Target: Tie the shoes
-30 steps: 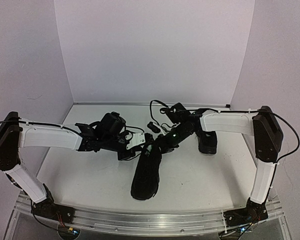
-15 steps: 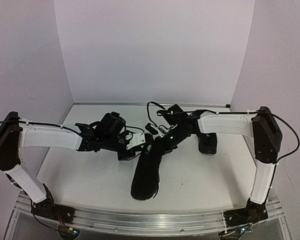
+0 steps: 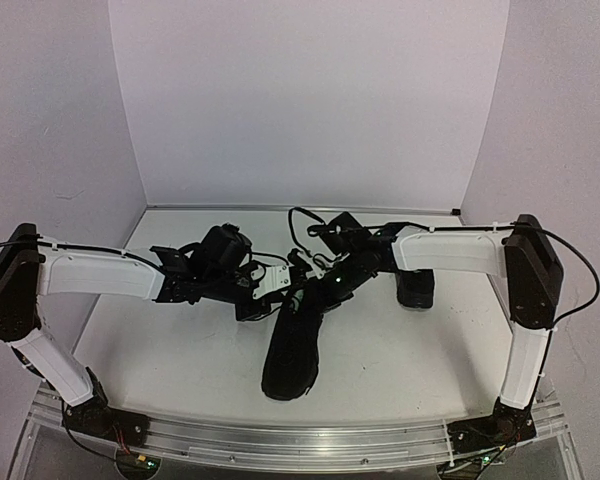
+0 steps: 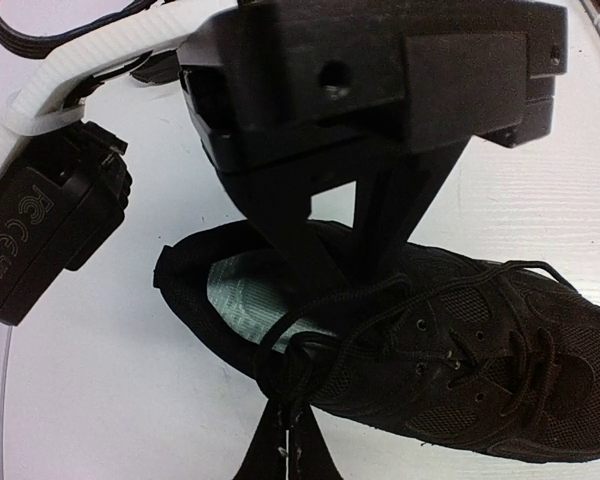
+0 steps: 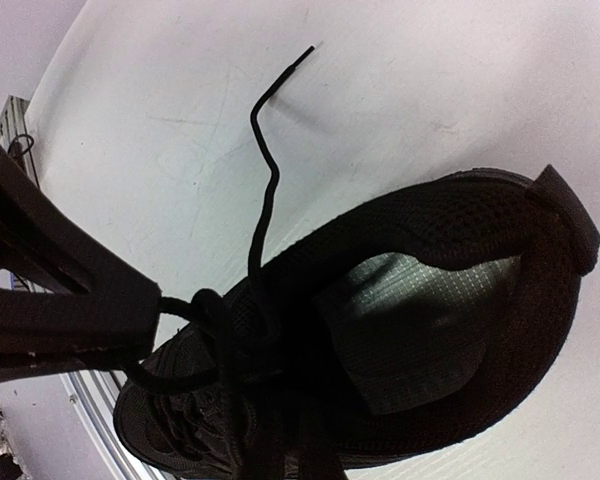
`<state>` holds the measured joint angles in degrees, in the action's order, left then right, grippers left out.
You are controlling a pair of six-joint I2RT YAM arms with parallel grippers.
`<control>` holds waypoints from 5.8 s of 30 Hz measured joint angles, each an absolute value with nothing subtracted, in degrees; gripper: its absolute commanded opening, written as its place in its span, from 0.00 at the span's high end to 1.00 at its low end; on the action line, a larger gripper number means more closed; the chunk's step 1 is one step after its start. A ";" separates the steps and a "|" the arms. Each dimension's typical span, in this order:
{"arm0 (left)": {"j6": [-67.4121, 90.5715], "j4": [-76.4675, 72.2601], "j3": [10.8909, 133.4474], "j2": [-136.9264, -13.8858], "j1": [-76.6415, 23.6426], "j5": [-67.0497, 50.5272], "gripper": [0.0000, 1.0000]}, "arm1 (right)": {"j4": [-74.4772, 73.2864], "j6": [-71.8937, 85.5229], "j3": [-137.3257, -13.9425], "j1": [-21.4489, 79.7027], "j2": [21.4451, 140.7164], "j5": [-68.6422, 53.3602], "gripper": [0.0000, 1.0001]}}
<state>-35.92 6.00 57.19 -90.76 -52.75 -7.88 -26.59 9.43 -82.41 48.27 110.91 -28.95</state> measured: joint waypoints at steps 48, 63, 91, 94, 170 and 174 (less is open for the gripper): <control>-35.92 6.02 57.19 -90.83 -52.75 -7.94 1.00 | -26.59 10.52 -82.39 48.16 109.88 -32.80 0.81; -35.92 6.04 57.19 -90.83 -52.75 -7.94 1.00 | -26.72 10.50 -82.28 48.95 109.72 -29.26 1.00; -29.35 7.52 53.86 -90.80 -52.76 0.58 1.00 | -23.54 13.28 -68.89 44.19 99.63 -26.05 1.00; -27.54 7.54 53.75 -90.80 -52.77 3.70 1.00 | -23.25 13.39 -66.91 43.64 98.83 -25.68 1.00; -8.44 7.50 51.22 -88.73 -46.83 2.58 1.00 | -11.89 16.93 -57.12 34.33 97.89 -29.56 1.00; -8.67 7.51 51.22 -89.37 -46.44 0.45 1.00 | -11.70 16.64 -57.13 34.19 97.89 -30.86 1.00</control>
<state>-8.67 7.51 51.22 -89.37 -46.44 0.45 -11.70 16.64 -57.13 34.19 97.89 -30.86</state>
